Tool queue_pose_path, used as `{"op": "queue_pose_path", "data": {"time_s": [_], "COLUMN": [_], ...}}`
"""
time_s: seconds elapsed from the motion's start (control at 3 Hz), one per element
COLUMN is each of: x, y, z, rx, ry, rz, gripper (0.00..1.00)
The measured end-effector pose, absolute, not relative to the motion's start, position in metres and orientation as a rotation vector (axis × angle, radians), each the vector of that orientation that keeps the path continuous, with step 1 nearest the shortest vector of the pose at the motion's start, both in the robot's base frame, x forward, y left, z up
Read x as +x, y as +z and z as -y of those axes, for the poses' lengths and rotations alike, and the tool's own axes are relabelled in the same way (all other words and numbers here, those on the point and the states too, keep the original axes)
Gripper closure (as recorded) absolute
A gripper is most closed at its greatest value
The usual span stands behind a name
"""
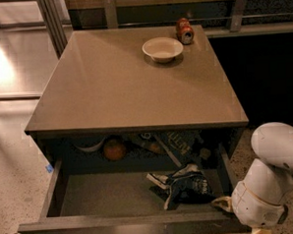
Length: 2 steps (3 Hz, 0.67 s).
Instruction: Open top drawer
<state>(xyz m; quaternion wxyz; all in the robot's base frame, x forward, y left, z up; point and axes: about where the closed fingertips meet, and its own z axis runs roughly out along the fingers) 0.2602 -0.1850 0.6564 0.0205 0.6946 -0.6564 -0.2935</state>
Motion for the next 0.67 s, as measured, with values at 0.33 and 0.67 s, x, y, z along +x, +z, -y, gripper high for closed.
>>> {"op": "queue_pose_path", "data": {"time_s": [0.33,0.67], "x": [0.253,0.253], "y": [0.6562,0.6562], "z": [0.1884,0.1884], "rx": [2.163,2.163], "ry": [-0.907,-0.907], "rz": [2.029,2.029], "gripper": [0.0,0.0]}}
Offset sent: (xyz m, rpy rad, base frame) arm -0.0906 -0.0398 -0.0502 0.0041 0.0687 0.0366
